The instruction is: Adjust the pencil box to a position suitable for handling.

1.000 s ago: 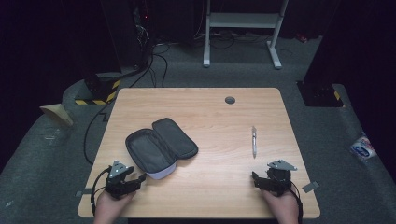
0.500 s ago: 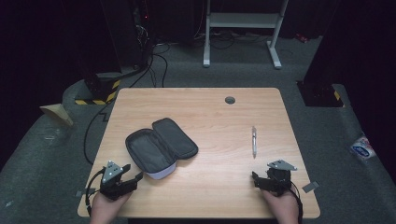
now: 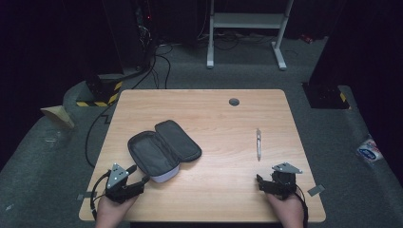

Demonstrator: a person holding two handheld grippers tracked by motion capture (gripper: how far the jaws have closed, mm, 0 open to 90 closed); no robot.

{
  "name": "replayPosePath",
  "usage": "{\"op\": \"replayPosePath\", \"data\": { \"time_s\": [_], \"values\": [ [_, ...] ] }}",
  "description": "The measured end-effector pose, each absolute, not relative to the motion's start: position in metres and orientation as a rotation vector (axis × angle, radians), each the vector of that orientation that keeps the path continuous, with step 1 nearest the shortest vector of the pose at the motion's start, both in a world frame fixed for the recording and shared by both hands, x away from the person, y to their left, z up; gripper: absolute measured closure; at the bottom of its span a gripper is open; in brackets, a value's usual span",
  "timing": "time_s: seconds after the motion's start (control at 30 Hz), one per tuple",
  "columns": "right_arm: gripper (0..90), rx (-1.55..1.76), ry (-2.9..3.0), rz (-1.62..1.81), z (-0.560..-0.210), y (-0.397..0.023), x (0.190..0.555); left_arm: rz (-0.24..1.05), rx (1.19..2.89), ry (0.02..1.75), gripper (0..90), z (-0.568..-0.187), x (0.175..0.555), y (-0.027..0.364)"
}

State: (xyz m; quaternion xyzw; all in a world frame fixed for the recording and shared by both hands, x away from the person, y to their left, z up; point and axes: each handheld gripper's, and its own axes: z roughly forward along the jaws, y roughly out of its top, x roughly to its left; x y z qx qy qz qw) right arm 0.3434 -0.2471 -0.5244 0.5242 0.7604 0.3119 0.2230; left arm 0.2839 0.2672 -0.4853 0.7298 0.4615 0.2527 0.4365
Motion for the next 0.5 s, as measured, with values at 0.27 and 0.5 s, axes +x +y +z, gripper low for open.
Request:
{"op": "replayPosePath", "data": {
  "time_s": [0.27,0.5],
  "values": [
    [13.4,1.448,2.100,0.861,-0.524,-0.247,0.343,0.606,1.849,1.103,37.0,-0.480,0.288,0.249],
    [13.4,1.447,2.100,0.861,-0.524,-0.247,0.343,0.566,1.890,1.067,40.8,-0.478,0.297,0.233]
  ]
}}
